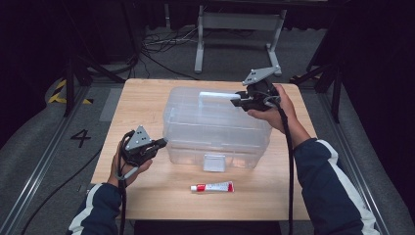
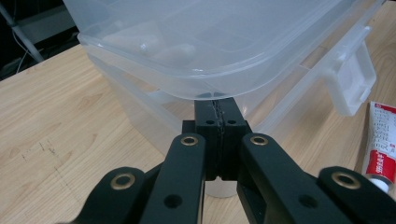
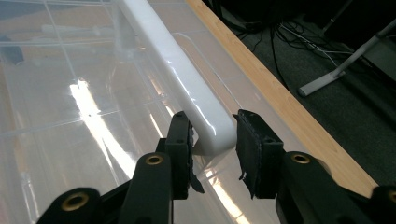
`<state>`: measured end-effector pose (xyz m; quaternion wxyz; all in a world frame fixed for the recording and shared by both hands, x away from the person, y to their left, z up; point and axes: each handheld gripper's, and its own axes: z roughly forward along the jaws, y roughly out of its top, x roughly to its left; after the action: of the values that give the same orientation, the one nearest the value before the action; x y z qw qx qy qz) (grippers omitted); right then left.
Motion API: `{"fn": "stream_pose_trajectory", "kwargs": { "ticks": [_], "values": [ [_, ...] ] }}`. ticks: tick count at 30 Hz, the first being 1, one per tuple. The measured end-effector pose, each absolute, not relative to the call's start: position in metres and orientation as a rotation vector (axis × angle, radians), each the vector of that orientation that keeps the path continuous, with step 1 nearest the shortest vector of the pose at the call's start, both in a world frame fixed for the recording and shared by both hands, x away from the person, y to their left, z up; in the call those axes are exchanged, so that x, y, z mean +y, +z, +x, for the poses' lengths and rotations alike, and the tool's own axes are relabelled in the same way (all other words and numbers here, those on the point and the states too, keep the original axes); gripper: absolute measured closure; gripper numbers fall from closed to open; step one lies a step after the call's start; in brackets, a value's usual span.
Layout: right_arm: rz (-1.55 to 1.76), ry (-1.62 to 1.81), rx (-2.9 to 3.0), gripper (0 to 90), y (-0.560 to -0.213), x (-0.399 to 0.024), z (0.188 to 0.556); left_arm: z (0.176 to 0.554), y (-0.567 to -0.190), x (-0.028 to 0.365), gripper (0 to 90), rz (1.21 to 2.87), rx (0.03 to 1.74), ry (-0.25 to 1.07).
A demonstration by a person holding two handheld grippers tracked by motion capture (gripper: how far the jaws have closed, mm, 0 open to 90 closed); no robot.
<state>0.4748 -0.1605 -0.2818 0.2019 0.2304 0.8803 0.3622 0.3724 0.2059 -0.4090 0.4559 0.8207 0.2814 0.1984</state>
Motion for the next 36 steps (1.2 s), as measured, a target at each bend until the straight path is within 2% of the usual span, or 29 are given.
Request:
{"fn": "stream_pose_trajectory", "kwargs": {
  "ticks": [3,8,16,29,36],
  "values": [
    [0.611,1.02,2.457,60.2,-0.278,-0.168,0.47,0.372,-0.409,0.206,89.9,2.024,0.693,0.493],
    [0.609,1.089,2.386,56.9,-0.27,-0.193,0.46,0.373,-0.409,0.206,89.9,2.027,0.691,0.497],
    [0.641,1.138,2.29,56.9,-0.272,-0.226,0.447,0.373,-0.409,0.206,89.9,2.024,0.695,0.49],
    [0.673,1.152,2.216,54.5,-0.287,-0.263,0.425,0.374,-0.409,0.205,89.9,2.026,0.697,0.493],
    [0.692,1.171,2.196,51.3,-0.311,-0.282,0.414,0.374,-0.409,0.205,89.9,2.03,0.693,0.496]
  ]
}}
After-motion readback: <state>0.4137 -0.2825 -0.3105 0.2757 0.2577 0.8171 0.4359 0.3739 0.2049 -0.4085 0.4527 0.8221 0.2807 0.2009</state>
